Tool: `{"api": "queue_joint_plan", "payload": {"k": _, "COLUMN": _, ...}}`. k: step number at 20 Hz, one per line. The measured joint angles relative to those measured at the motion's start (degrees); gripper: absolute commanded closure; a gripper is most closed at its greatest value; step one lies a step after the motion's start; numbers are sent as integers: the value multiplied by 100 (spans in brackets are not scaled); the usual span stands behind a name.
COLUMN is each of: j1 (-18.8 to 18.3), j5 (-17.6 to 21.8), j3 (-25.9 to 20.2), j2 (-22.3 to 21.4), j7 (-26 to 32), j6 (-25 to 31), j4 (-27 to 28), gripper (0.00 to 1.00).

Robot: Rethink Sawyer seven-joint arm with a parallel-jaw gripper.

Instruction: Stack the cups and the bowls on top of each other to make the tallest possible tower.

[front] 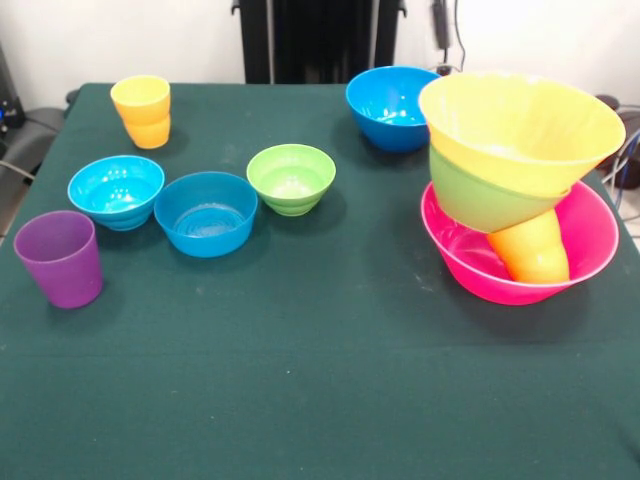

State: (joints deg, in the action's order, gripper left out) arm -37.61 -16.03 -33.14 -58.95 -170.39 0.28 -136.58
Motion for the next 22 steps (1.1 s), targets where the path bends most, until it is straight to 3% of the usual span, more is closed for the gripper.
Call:
{"api": "queue_joint_plan", "payload": {"k": 2, "j1": -328, "j5": 275, "j3": -77, "j2": 262, "j7": 0, "j6": 0, "j4": 65, "gripper": 0}}
{"api": "queue_joint_plan", "payload": {"k": 3, "j1": -669, "j5": 561, "j3": -148, "j2": 560, "j7": 0, "j6": 0, "j4": 154, "gripper": 0}}
{"api": "queue_joint_plan", "payload": {"k": 11, "j1": -1429, "j5": 1232, "j3": -394, "j2": 1346, "j7": 0, "j6": -1, "j4": 462, "gripper": 0}}
{"api": "queue_joint_plan", "payload": {"k": 22, "j1": -1256, "j5": 1638, "j3": -604, "j2": 1906, "j7": 0, "j6": 0, "j4": 687, "gripper": 0}}
